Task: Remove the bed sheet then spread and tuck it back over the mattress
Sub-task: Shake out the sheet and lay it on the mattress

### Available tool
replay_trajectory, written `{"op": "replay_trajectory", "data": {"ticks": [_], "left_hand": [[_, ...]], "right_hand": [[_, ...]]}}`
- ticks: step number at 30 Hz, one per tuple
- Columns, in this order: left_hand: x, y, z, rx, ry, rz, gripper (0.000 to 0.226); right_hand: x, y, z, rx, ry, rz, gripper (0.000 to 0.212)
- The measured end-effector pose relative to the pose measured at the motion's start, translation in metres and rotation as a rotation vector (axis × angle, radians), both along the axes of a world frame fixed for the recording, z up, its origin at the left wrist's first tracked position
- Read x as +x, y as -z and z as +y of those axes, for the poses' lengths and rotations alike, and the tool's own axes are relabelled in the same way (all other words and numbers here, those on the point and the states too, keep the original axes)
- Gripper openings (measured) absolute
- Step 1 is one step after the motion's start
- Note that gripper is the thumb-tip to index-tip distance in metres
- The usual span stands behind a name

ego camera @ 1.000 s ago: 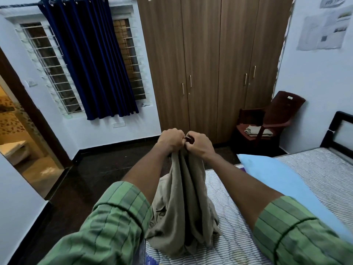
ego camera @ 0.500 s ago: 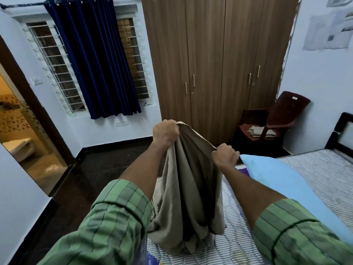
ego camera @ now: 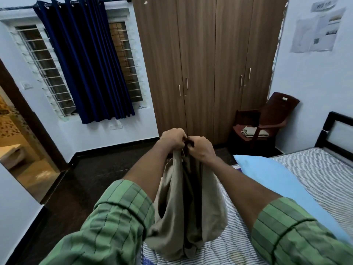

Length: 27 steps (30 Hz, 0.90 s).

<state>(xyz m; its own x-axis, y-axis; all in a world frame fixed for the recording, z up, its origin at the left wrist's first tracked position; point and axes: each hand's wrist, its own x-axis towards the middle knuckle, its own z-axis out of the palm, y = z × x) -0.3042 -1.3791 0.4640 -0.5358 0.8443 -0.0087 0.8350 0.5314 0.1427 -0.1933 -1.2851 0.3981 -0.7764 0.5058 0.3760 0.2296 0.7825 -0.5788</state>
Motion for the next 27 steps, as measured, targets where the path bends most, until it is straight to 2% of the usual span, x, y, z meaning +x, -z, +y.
{"op": "replay_trajectory", "data": {"ticks": [5, 7, 11, 16, 20, 24, 27], "left_hand": [[-0.006, -0.005, -0.007, -0.009, -0.017, 0.075, 0.011], [-0.002, -0.005, -0.01, 0.032, -0.025, 0.09, 0.012], [-0.001, -0.007, -0.018, 0.22, -0.05, 0.168, 0.026], [-0.018, -0.02, -0.033, 0.385, -0.224, 0.217, 0.022], [-0.035, -0.031, -0.05, 0.377, -0.377, 0.261, 0.015], [-0.046, -0.021, -0.055, 0.336, -0.491, 0.231, 0.018], [-0.052, -0.006, -0.051, 0.248, -0.339, 0.079, 0.027]], "right_hand": [[-0.001, -0.005, -0.01, 0.073, 0.045, 0.087, 0.01], [-0.004, -0.008, -0.012, 0.094, 0.086, 0.052, 0.009], [-0.004, -0.005, -0.003, 0.076, 0.237, -0.131, 0.023], [0.009, 0.018, 0.019, -0.012, 0.431, -0.257, 0.014], [0.031, 0.031, 0.039, -0.064, 0.57, -0.213, 0.015], [0.041, 0.023, 0.045, -0.191, 0.545, -0.087, 0.017], [0.041, 0.014, 0.043, -0.253, 0.423, -0.045, 0.012]]}}
